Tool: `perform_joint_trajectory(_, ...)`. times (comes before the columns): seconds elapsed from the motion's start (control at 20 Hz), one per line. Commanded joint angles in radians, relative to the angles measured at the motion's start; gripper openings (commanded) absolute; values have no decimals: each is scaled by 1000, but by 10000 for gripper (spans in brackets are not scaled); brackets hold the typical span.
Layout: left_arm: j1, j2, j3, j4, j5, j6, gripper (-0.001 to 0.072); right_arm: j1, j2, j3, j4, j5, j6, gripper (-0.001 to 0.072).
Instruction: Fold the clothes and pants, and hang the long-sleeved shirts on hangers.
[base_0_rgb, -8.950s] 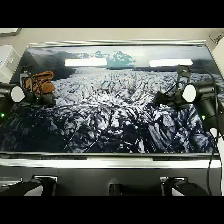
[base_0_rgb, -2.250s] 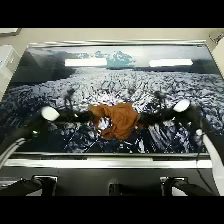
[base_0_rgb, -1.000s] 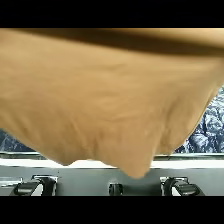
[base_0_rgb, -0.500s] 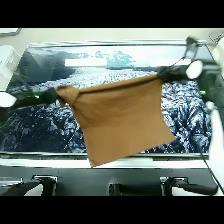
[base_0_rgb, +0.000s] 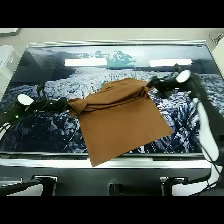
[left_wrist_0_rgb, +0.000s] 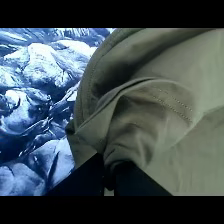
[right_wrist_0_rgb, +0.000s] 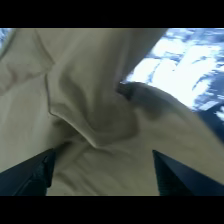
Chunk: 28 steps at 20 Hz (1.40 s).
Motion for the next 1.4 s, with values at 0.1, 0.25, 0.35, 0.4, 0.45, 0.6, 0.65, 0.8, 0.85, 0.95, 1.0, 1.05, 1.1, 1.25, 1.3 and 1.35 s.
perform_joint_trajectory(0.1, 39, -3, -2, -5, -91, 133, 30, -221, 130, -162, -43, 641, -220, 659)
perform_joint_trajectory(0.25, 40, -8, -2, -5, -89, 136, 30, -159, 338, -599, -26, 455, -227, 673)
perform_joint_trajectory(0.35, 40, -8, -2, -5, -89, 136, 30, -123, 431, -856, 108, 302, -233, 681)
perform_joint_trajectory(0.4, 40, -8, -2, -5, -89, 136, 30, -117, 453, -938, 203, 236, -255, 679)
perform_joint_trajectory(0.45, 40, -8, -2, -5, -89, 136, 30, -117, 459, -989, 311, 187, -290, 678)
perform_joint_trajectory(0.6, 40, -8, -2, -6, -89, 135, 31, -79, 459, -1027, 472, 88, -353, 678)
perform_joint_trajectory(0.65, 40, -8, -2, -6, -89, 135, 30, -39, 458, -1027, 465, 56, -334, 679)
perform_joint_trajectory(0.8, 40, -8, -2, -6, -89, 135, 30, 107, 450, -1028, 475, -86, -263, 673)
perform_joint_trajectory(0.85, 40, -8, -2, -6, -89, 135, 30, 134, 449, -1028, 503, -140, -252, 643)
perform_joint_trajectory(0.95, 40, -8, -2, -6, -89, 135, 30, 162, 449, -1028, 597, -232, -258, 379)
perform_joint_trajectory(1.0, 40, -8, -2, -6, -89, 135, 30, 162, 449, -1025, 625, -233, -264, 52)
perform_joint_trajectory(1.05, 40, -8, -2, -6, -90, 135, 30, 157, 449, -1011, 619, -232, -280, 43)
perform_joint_trajectory(1.1, 40, -8, -2, -6, -90, 135, 30, 133, 449, -979, 596, -225, -314, 42)
perform_joint_trajectory(1.25, 40, -8, -2, -6, -97, 135, 30, -85, 449, -799, 504, -249, -294, 43)
perform_joint_trajectory(1.3, 39, -8, -2, -6, -102, 135, 30, -163, 449, -737, 481, -262, -294, 43)
perform_joint_trajectory(1.35, 38, -10, -2, -6, -111, 135, 30, -230, 448, -690, 435, -267, -293, 44)
